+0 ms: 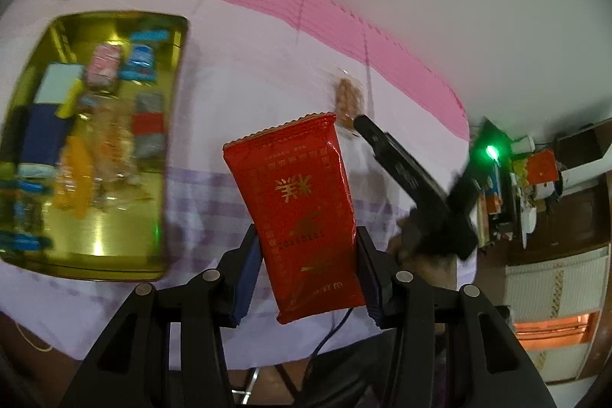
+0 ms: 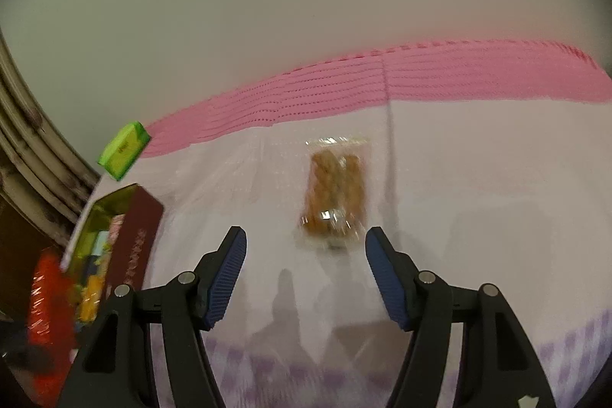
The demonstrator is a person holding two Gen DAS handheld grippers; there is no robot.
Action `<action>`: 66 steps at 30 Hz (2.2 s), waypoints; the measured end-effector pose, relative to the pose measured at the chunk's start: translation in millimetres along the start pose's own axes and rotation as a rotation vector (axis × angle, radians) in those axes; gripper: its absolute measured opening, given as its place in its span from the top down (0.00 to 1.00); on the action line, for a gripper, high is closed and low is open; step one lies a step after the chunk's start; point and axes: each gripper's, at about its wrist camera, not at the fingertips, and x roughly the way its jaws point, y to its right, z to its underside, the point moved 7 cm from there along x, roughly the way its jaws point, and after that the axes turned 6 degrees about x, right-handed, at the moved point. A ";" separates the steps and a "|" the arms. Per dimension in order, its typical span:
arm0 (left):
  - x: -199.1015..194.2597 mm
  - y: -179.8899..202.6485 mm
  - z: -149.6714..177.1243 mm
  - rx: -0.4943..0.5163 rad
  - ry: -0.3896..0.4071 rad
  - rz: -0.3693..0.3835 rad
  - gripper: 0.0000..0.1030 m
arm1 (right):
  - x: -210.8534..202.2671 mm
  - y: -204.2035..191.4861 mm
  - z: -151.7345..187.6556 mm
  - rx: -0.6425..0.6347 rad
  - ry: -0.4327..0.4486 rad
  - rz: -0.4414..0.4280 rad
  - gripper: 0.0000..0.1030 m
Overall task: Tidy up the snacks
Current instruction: 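Grasp the red packet with the left gripper while the right gripper grasps the clear brown-snack bag, then carry the red packet into the tray with the left gripper and release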
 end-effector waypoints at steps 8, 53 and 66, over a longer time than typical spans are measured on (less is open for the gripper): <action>-34.0 -21.4 0.2 0.005 0.070 -0.038 0.54 | 47.2 2.4 -14.6 -0.035 -0.046 0.094 0.41; -82.4 -156.1 5.5 -0.012 0.215 -0.296 0.54 | 17.0 -45.9 73.4 -0.106 -0.005 0.098 0.65; -62.2 -160.3 -35.6 0.080 0.177 -0.365 0.54 | 19.3 -46.5 72.5 -0.106 -0.006 0.100 0.64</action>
